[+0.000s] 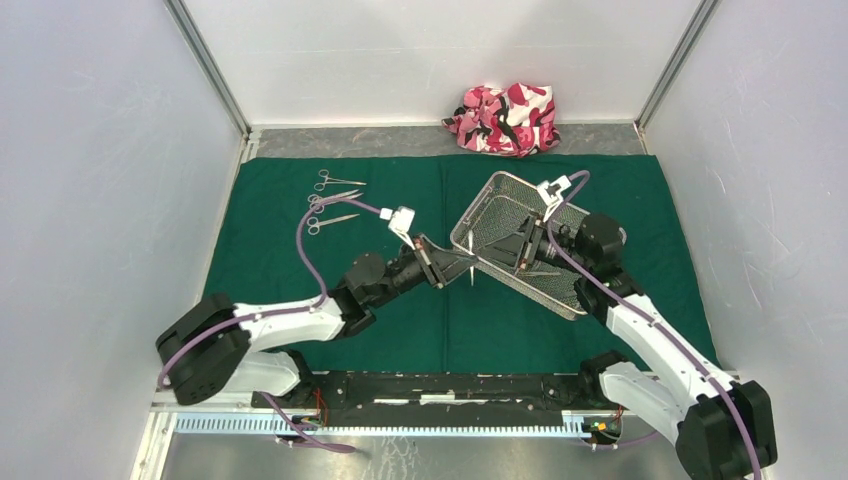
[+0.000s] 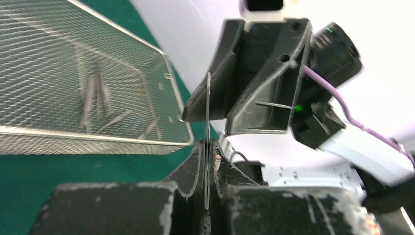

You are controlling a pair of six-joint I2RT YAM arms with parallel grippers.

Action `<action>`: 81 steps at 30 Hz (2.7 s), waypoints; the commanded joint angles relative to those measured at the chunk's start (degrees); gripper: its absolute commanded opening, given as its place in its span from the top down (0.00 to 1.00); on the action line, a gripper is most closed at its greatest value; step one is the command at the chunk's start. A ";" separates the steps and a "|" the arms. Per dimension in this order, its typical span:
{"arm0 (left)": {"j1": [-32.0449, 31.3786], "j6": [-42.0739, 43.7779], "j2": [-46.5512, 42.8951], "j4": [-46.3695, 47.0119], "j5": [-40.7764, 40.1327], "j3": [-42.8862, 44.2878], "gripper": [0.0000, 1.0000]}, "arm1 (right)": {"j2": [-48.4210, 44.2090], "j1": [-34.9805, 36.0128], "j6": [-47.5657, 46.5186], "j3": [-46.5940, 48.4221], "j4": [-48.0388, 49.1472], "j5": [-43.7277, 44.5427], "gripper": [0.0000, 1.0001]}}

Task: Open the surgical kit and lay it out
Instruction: Place the medical item in the surgical kit.

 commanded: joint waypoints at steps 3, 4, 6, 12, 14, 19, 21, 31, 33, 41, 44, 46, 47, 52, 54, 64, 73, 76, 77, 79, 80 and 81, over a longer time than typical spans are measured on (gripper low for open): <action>0.34 -17.53 -13.90 -48.55 -37.12 5.15 0.98 | 2.21 0.20 -23.33 11.30 -31.50 23.42 0.43; 0.58 -22.76 -14.41 -60.79 -43.11 8.52 0.98 | 2.46 0.20 -24.89 12.12 -33.20 25.82 0.43; 2.99 -34.52 -14.30 -79.72 -50.43 13.75 0.98 | 2.74 0.23 -26.17 12.27 -33.73 27.89 0.42; 23.81 -46.49 -10.33 -98.97 -41.26 19.53 0.98 | 3.61 0.22 -25.65 12.01 -33.58 27.73 0.42; 27.84 -48.32 -7.83 -99.01 -40.01 20.39 0.98 | 3.84 0.24 -25.11 11.85 -33.46 27.50 0.43; 34.93 -55.54 0.26 -97.41 -39.42 21.12 0.98 | 2.85 0.21 -24.17 10.92 -32.95 27.45 0.44; 37.25 -56.14 3.33 -94.67 -37.17 20.70 0.98 | 2.11 0.19 -24.51 10.62 -33.46 28.18 0.44; 41.49 -58.36 14.66 -90.22 -35.99 25.07 0.98 | 1.19 0.25 -25.91 9.33 -34.45 29.31 0.44; 41.49 -58.49 16.55 -90.25 -35.65 26.78 0.98 | 1.37 0.18 -25.96 9.22 -34.46 29.21 0.44; 41.75 -59.86 22.09 -91.50 -35.11 31.93 0.95 | 1.50 0.19 -26.62 9.11 -34.37 29.53 0.45; 41.82 -60.43 23.51 -92.63 -35.94 32.65 0.95 | 1.58 0.24 -26.76 9.21 -34.47 29.57 0.45; 42.12 -60.97 24.29 -92.65 -35.45 32.33 0.93 | 1.59 0.21 -27.00 9.20 -34.54 29.54 0.45; 42.31 -61.01 24.72 -92.66 -35.14 32.31 0.93 | 1.58 0.23 -27.10 9.21 -34.54 29.56 0.45; 43.27 -61.04 25.61 -92.85 -35.63 31.87 0.92 | 1.60 0.13 -27.44 9.60 -35.07 29.76 0.45; 43.50 -60.55 25.72 -93.62 -36.57 32.19 0.90 | 1.42 0.16 -27.49 9.56 -35.07 29.88 0.45; 44.63 -58.55 25.20 -93.89 -35.39 31.87 0.72 | 1.33 0.14 -27.01 9.86 -35.24 29.64 0.45; 44.66 -53.04 20.49 -94.24 -35.19 30.03 0.64 | 1.40 0.18 -27.90 10.52 -36.72 32.09 0.45; 44.66 -49.48 17.11 -94.08 -34.48 29.65 0.60 | 2.07 0.15 -29.81 11.40 -38.30 34.46 0.45; 44.66 -47.98 15.56 -93.70 -33.34 29.47 0.57 | 2.45 0.11 -31.09 12.27 -39.38 36.21 0.45; 44.66 -44.27 11.85 -91.40 -30.59 28.76 0.51 | 3.94 0.04 -34.19 14.64 -42.99 42.17 0.44; 44.66 -42.41 9.22 -90.17 -28.73 28.31 0.47 | 5.20 -0.27 -35.09 16.67 -46.01 47.09 0.43; 44.66 -40.48 7.18 -88.60 -26.90 27.76 0.41 | 6.62 -0.71 -35.77 18.53 -48.49 51.12 0.42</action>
